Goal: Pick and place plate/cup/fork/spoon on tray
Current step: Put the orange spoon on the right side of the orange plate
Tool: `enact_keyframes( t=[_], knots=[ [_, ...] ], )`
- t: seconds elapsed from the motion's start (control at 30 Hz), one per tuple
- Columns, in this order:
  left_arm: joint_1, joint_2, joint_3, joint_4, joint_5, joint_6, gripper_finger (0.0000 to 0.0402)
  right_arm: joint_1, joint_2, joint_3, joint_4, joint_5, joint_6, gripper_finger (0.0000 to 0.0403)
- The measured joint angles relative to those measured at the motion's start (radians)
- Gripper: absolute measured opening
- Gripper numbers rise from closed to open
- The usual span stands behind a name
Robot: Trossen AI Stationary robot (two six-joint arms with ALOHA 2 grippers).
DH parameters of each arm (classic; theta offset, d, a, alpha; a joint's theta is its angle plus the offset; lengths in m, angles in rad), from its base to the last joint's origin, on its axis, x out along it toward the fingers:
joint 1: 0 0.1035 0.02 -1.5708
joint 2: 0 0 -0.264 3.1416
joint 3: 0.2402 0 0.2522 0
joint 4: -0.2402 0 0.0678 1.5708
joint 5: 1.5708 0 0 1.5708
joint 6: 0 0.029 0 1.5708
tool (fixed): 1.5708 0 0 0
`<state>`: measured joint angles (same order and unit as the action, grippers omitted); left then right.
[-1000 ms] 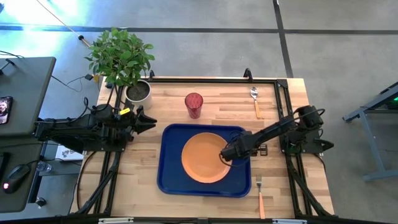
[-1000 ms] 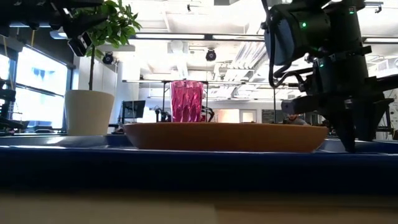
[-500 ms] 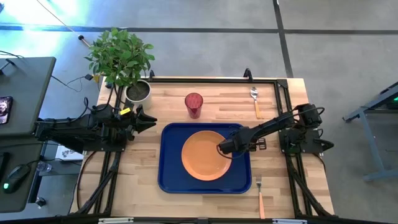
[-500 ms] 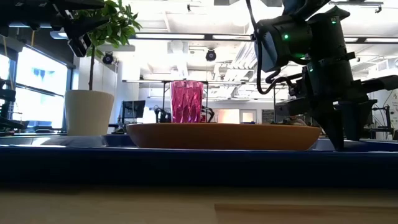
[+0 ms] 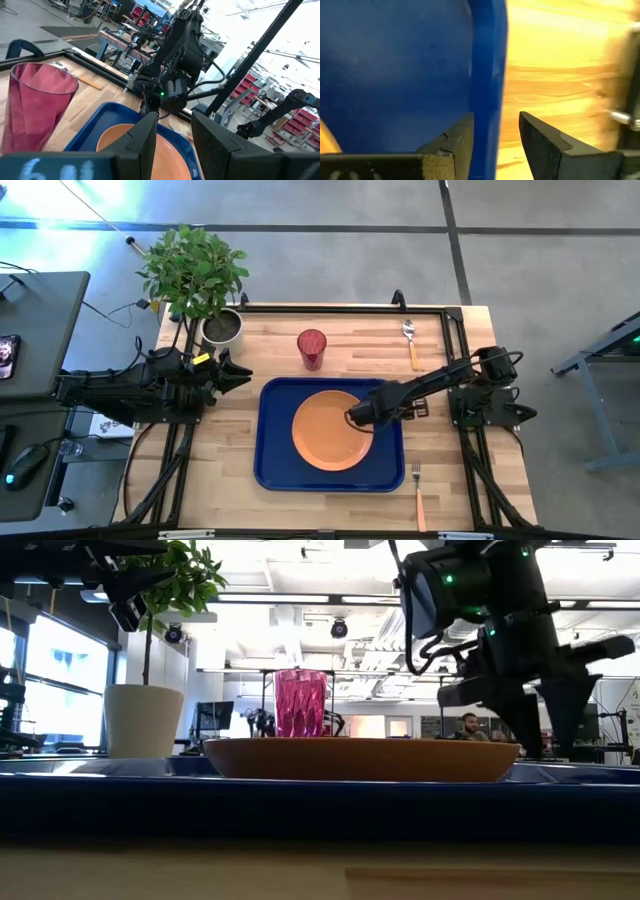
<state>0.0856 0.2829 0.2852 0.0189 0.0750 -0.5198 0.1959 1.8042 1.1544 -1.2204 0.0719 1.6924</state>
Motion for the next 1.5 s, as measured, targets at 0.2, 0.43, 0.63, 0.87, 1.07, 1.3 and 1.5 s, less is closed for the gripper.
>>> enact_keyframes(
  t=[0.2, 0.43, 0.63, 0.87, 1.07, 1.3, 1.5],
  knots=[
    [0.000, 0.000, 0.000, 0.000, 0.000, 0.000, 0.0115, 0.000, 0.000, 0.071, -0.090, 0.009, 0.000, 0.0149],
    [0.000, 0.000, 0.000, 0.000, 0.000, 0.040, 0.0115, -0.010, 0.000, 0.194, -0.155, 0.100, 0.000, 0.0149],
    [0.000, 0.000, 0.000, 0.000, -0.001, 0.061, 0.0115, -0.035, 0.000, 0.296, -0.224, 0.187, -0.052, 0.0149],
    [0.000, 0.000, 0.000, 0.000, 0.000, 0.061, 0.0115, -0.065, -0.037, 0.333, -0.242, 0.238, -0.086, 0.0149],
    [0.000, 0.000, 0.001, -0.002, -0.032, 0.061, 0.0115, -0.066, -0.111, 0.333, -0.297, 0.325, -0.044, 0.0149],
    [0.000, 0.000, 0.001, -0.001, -0.167, 0.060, 0.0115, -0.143, -0.299, 0.238, -0.313, 0.409, -0.120, 0.0149],
    [0.000, 0.000, 0.001, 0.000, -0.323, 0.067, 0.0115, -0.266, -0.570, -0.019, -0.141, 0.411, -0.227, 0.0149]
  ],
)
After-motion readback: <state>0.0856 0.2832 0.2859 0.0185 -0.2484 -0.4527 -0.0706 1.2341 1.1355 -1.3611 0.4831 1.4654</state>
